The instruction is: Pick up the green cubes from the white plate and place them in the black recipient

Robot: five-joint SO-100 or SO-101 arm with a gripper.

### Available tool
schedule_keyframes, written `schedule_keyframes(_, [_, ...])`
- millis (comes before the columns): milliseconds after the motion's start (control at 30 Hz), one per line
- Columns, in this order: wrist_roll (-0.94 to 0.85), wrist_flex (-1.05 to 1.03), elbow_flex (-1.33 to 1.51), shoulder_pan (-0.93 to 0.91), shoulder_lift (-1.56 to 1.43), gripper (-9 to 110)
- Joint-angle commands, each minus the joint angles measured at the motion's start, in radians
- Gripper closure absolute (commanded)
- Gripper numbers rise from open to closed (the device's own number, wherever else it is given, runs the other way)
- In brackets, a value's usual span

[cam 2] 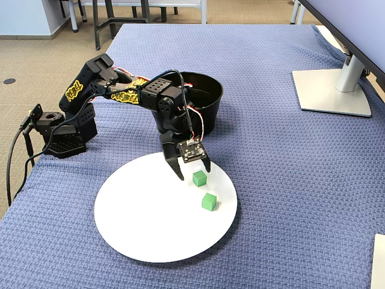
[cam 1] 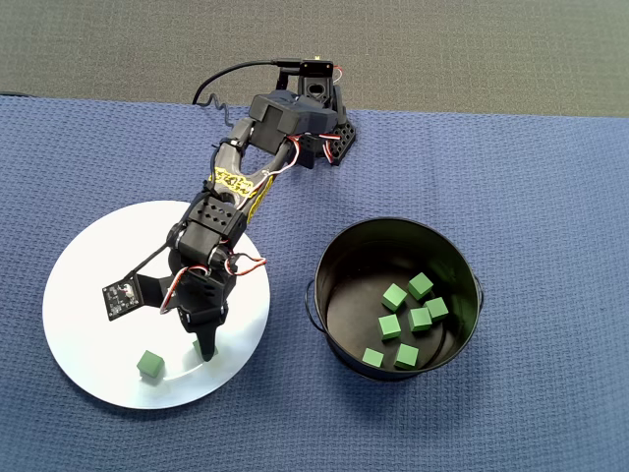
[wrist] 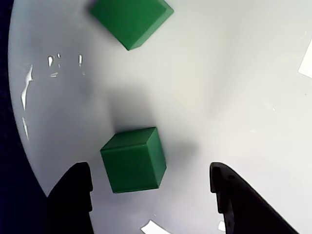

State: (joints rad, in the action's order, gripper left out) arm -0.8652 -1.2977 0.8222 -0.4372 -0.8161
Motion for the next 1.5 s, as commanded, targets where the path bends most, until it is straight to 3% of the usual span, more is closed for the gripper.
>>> schedule_keyframes(0, [-0.048,0.021,-0.049,-0.006,-0.014,77])
schedule_keyframes(667, [-0.141,0.092,-0.031,0.023,0.046,78])
schedule_keyframes(1200, [-0.083,0.098,0.017,0.035,0.006,86])
schedule_keyframes(1467, [-0.066,0.112,0.029,0.035,-0.008,99])
